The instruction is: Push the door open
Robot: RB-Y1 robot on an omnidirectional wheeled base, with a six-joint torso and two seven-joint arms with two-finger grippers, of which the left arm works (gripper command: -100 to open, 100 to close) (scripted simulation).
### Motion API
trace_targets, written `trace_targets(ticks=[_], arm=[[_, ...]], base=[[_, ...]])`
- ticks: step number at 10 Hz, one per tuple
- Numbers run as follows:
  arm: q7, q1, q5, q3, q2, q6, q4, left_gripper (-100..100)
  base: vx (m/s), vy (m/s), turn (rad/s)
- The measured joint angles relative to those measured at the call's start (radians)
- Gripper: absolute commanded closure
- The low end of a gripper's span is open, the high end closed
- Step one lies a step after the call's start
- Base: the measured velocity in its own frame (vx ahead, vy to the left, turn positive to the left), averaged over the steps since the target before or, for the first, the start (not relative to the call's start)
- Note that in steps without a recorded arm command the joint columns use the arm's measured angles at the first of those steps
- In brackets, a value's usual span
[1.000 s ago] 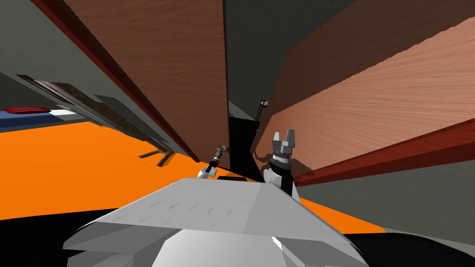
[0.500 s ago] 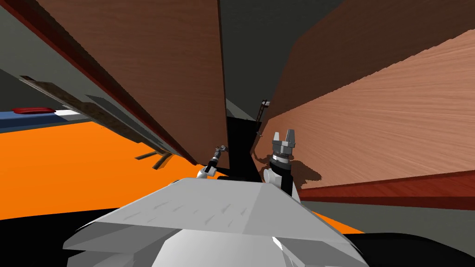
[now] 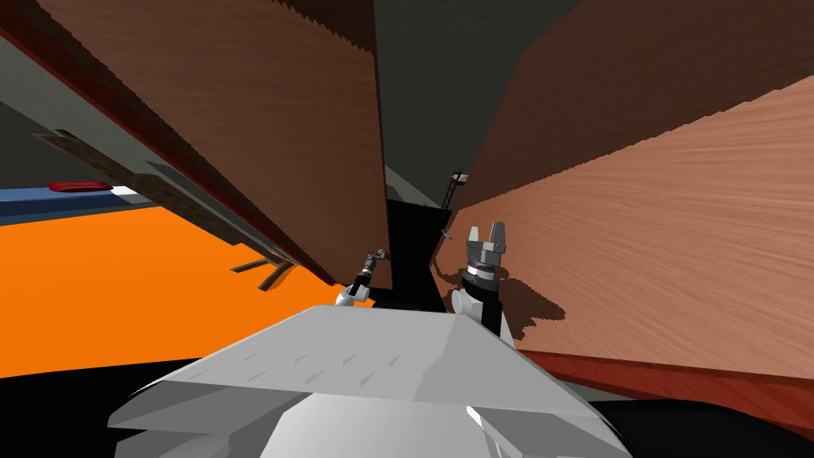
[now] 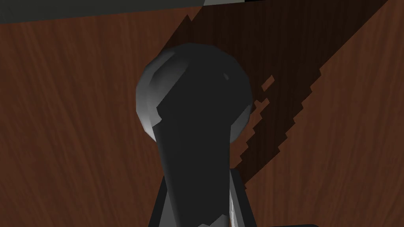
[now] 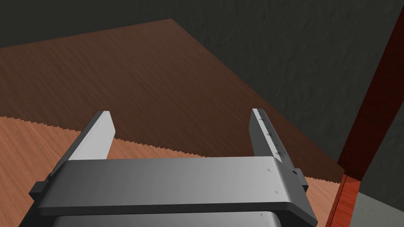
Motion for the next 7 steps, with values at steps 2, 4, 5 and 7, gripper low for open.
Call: trace_targets(ticks=[2,4,5,7], arm=[[-0.012,-0.007,0.013,0.023,0.000,-0.004,0.018,100],[-0.020,-0.026,0.024,0.043,0.003,-0.032,0.055,100],[-0.022,-0.021,0.024,0.045,0.003,-0.024,0.038,100],[-0.035,-0.007,0.034,0.063,-0.001,-0.005,0.019,100]], base=[[0.157,-0.100,0.063],[0.090,-0.047,0.026],[0.111,-0.056,0.045],[0.172,-0.111,0.091]])
